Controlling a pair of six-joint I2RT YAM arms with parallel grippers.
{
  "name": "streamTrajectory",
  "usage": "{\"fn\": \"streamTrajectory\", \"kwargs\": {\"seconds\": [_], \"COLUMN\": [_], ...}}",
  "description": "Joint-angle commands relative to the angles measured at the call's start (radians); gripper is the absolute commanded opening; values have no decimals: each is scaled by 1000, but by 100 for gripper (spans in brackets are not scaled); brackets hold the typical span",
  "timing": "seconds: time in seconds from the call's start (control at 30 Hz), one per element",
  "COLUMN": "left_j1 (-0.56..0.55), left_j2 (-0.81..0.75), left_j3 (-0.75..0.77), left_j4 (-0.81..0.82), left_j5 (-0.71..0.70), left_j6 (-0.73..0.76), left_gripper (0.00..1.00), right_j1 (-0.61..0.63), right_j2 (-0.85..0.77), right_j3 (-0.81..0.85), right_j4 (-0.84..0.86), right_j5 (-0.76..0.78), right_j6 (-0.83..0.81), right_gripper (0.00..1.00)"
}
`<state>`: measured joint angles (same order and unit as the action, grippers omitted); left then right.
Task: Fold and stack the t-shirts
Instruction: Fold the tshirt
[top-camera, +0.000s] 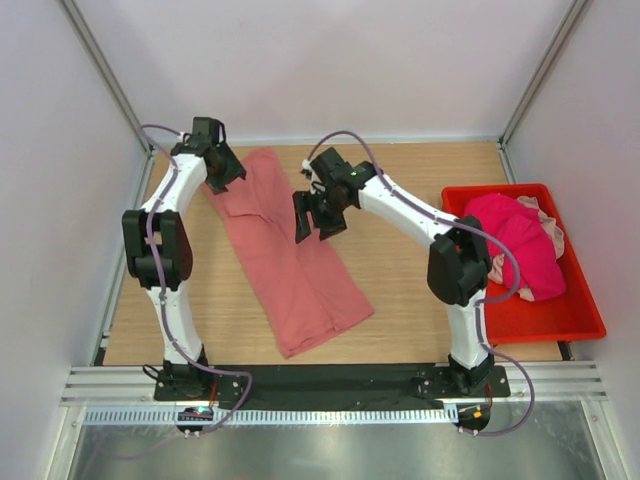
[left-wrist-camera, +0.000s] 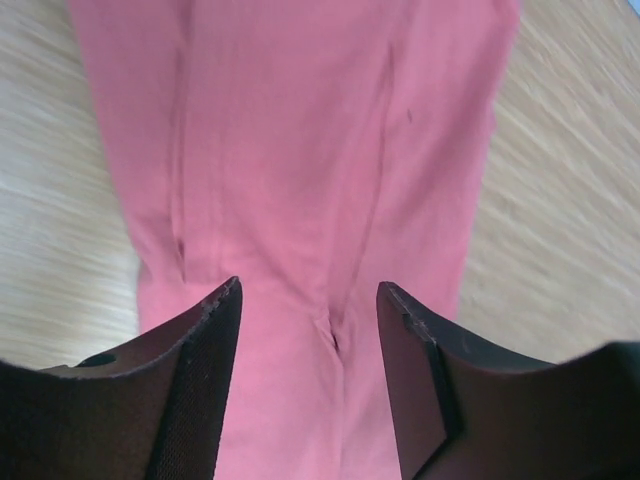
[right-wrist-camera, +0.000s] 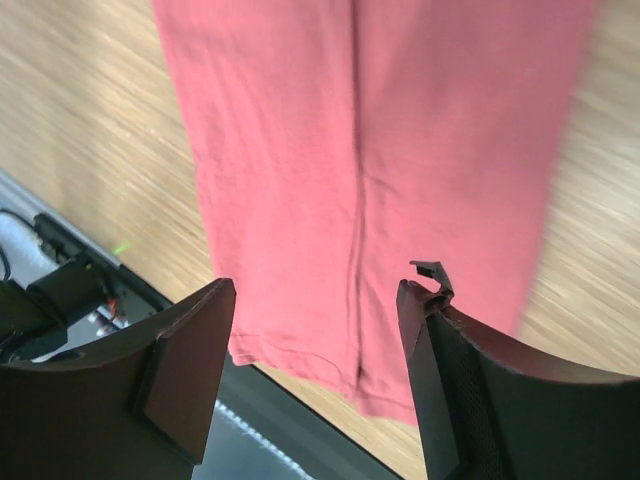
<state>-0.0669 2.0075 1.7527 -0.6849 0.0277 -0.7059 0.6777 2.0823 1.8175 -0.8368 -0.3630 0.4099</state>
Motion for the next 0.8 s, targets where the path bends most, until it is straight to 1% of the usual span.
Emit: {"fn": "streamTrajectory", "kwargs": {"seconds": [0.0,0.03,0.17,0.3,0.37,0.43,0.47,0.5,0.53,0.6,0.77], "left_j1": [-4,-13,-56,-105,-129,-137,-137,-139,-139,-139,-148], "left_j2": [89,111,241,344,396,437,459,512,537,585,605], "left_j3": [105,154,257,378,430,480,532,568,605,651,594], "left_j4": [-74,-80,-44,-41,-53,-100,-128,-157,-238,-278,-254], "left_j5": [-198,-212,-256,-346,-373,-394,-396,-394,-390,-358,-177], "left_j6": [-27,-30,-1,46,71,74,71,57,51,25,-27], "left_gripper": [58,59,62,63,64,64,64,64,64,64,64], "right_j1": [-12,-13,-43,-85,-102,-136,-147,-158,-180,-199,-230], "right_j2": [-134,-171,-252,-300,-320,-335,-350,-358,-364,-370,-352], "right_j3": [57,24,-89,-164,-198,-231,-241,-250,-265,-273,-270], "right_j4": [-182,-182,-144,-122,-113,-98,-90,-85,-78,-74,-84], "right_j5": [197,199,162,131,136,136,134,134,133,128,110], "right_j6": [-60,-57,-28,-36,-42,-40,-42,-43,-46,-54,-69], "right_gripper": [73,74,76,76,76,76,76,76,76,76,76]}}
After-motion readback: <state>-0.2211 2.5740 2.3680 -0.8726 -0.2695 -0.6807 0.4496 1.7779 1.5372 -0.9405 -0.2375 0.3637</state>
